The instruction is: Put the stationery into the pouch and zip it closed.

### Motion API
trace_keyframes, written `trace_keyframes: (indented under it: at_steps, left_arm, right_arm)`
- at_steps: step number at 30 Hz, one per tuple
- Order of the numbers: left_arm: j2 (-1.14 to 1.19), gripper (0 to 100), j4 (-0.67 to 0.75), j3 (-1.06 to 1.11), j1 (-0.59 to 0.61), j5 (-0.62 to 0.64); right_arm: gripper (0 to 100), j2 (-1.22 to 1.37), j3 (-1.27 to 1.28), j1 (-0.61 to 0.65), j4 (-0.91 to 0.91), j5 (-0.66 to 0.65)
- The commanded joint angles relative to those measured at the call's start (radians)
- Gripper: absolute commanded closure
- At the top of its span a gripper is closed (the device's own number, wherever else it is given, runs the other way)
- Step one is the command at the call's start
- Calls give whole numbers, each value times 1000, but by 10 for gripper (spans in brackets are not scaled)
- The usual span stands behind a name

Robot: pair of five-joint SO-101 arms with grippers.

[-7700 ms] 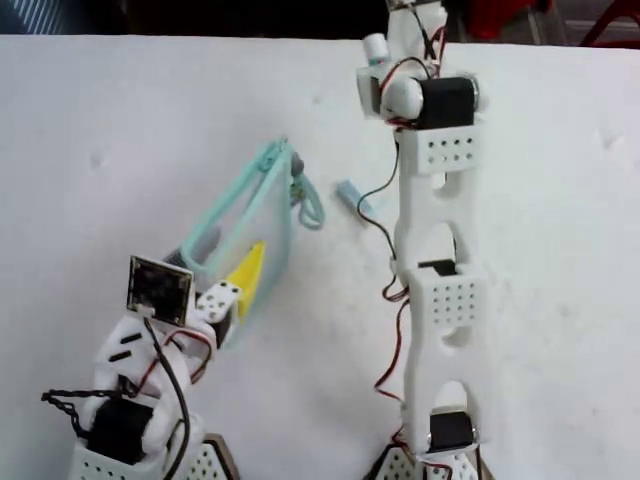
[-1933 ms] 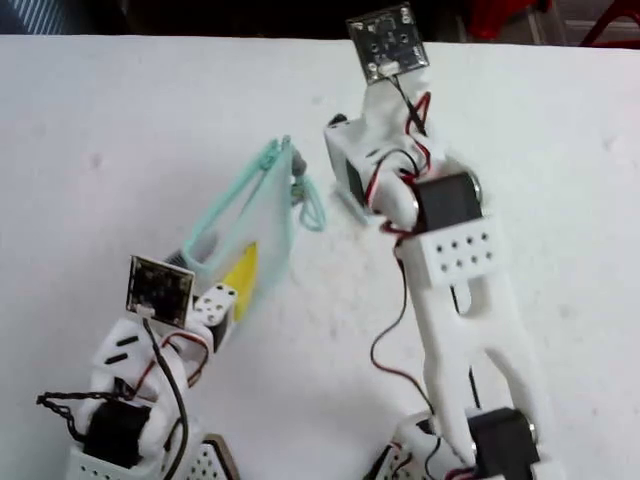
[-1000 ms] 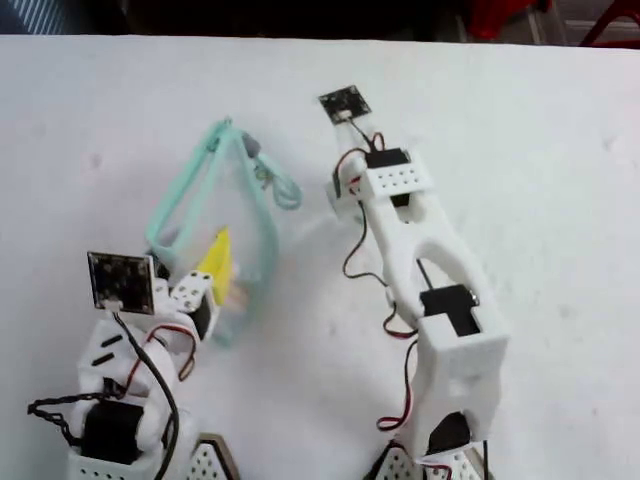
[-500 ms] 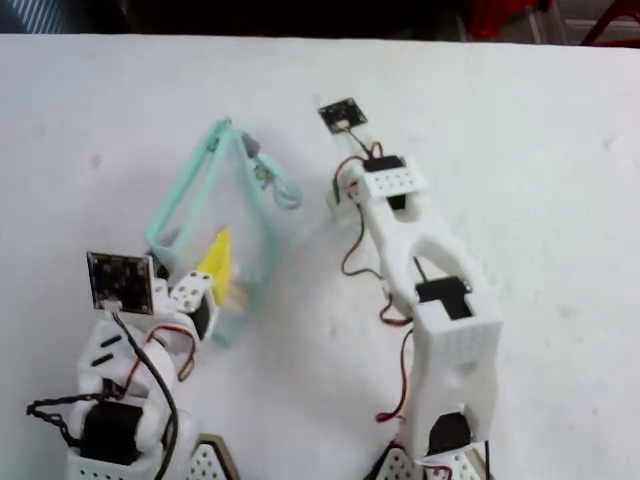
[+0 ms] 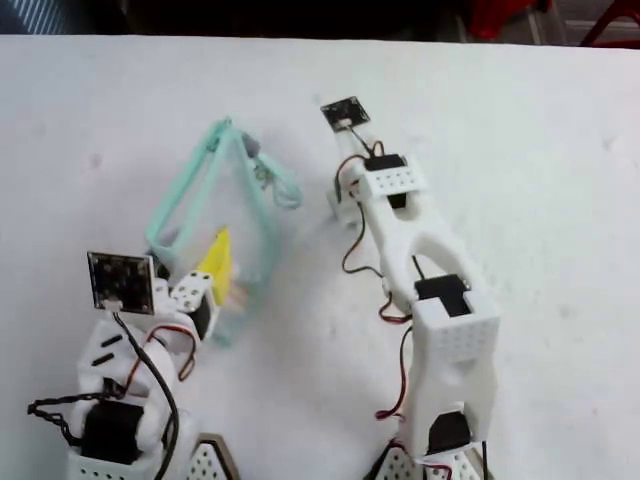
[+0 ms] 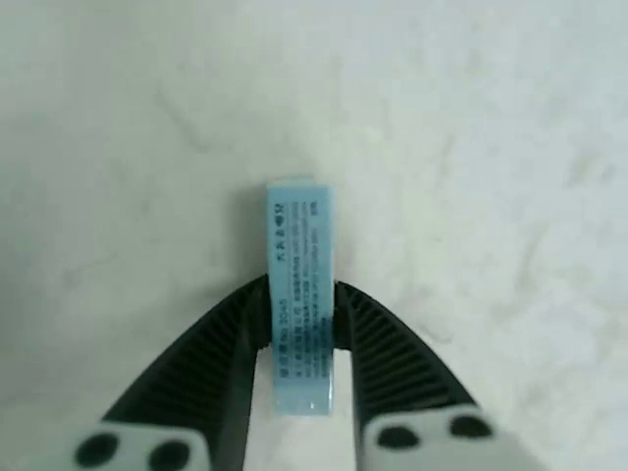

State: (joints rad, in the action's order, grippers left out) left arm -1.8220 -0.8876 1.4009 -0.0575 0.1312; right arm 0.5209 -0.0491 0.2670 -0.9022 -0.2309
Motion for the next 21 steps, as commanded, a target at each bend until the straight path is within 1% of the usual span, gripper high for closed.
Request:
trace_keyframes:
  at_steps: [1, 3, 7, 9, 13, 17, 21]
  left_arm:
    - [-7, 804, 29, -37, 4, 11]
    - [-7, 802, 29, -37, 4, 12]
    - [-7, 766, 28, -37, 2, 15]
    - [-7, 766, 28, -37, -5, 15]
    - [-7, 766, 23, -35, -59, 9]
    - [-7, 765, 31, -18, -62, 5]
    - [-7, 766, 31, -20, -62, -29]
  right_arm:
    - [982, -13, -32, 1, 8, -9]
    - [982, -13, -31, 1, 7, -9]
    - [982, -15, -31, 1, -4, -9]
    - [981, -15, -31, 1, -5, -9]
    - [981, -16, -32, 1, -5, -9]
    - [981, -16, -35, 1, -7, -9]
    - [981, -16, -35, 1, -7, -9]
